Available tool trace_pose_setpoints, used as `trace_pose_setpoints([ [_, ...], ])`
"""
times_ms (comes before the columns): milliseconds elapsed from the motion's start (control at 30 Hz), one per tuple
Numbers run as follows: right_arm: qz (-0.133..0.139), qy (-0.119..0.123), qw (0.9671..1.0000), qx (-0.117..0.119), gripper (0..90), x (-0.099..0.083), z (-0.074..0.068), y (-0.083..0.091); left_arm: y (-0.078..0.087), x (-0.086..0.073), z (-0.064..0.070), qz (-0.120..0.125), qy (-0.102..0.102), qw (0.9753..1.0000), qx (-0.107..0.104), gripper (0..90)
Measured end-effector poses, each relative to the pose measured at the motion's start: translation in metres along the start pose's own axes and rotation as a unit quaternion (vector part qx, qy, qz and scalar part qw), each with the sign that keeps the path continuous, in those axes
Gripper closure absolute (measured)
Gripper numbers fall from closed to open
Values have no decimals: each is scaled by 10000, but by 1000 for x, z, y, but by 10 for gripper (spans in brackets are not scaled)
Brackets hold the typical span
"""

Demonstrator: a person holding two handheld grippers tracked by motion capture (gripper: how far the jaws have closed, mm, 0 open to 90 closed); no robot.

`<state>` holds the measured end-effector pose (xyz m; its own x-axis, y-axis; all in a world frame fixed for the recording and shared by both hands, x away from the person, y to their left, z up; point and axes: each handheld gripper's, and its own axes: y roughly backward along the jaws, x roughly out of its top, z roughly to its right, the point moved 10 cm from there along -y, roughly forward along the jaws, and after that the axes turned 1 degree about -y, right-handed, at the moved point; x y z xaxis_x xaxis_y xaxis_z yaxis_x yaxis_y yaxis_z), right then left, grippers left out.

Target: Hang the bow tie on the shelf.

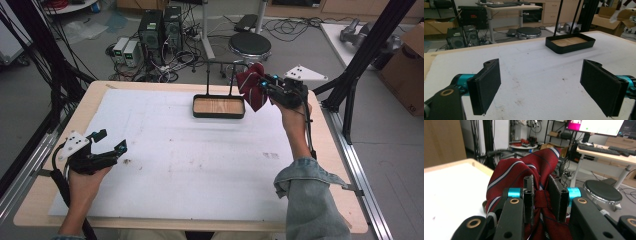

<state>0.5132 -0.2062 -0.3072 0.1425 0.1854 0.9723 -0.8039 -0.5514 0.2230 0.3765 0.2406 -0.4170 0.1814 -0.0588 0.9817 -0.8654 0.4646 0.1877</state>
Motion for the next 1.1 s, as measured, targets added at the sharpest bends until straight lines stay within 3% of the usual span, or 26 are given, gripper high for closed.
trace_pose_setpoints([
  [100,81,-30,10000,-22,751,6,2,-5,0,0,0,-2,-14,10000,-5,170],
  [233,201,-266,9994,-54,751,15,6,-18,0,0,0,8,-2,10000,-13,170],
  [400,188,-403,9990,-91,751,16,12,-31,0,-2,0,-4,26,10000,-47,170],
  [500,92,-444,9989,-65,751,16,13,-37,1,-1,-3,33,88,10000,-22,170],
  [567,197,-420,9989,-119,751,19,14,-41,1,-2,-4,19,85,10000,-25,170],
  [867,185,-655,9977,-61,751,23,14,-64,-1,-5,-5,-58,134,9999,2,170],
  [1100,193,-663,9975,-121,751,26,13,-77,-1,-7,-6,-65,166,9998,-12,170],
])
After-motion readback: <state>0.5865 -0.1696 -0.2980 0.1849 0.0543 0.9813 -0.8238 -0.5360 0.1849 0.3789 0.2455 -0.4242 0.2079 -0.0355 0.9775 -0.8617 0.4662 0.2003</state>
